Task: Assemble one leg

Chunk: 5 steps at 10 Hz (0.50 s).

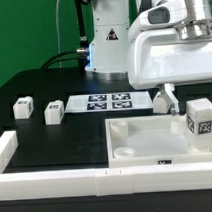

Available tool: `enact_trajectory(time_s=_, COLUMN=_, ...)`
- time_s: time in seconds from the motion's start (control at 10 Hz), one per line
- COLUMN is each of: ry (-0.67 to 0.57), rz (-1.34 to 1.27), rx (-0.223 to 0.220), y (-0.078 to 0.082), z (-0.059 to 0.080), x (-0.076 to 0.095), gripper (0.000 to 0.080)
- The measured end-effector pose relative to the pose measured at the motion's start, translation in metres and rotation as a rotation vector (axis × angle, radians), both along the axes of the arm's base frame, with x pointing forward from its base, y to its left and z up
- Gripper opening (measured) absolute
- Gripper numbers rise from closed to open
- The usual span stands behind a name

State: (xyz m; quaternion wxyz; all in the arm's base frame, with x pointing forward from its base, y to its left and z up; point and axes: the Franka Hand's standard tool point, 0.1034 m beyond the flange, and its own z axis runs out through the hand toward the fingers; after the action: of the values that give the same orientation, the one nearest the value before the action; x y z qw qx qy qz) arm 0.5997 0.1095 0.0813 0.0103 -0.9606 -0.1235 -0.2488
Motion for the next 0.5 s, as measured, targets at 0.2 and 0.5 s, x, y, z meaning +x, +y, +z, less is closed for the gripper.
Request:
enact_trajectory(time_s=0.2, ry=0.052, rz=0.001, rx=-0.003, y=0.0, z=-0.006, x=-0.003, gripper=0.0649)
enact_trajectory(time_s=0.5, ry=0.42, rz=0.008, rx=-0.021, y=-0.003, z=-0.012, x=0.003, gripper=0.0649)
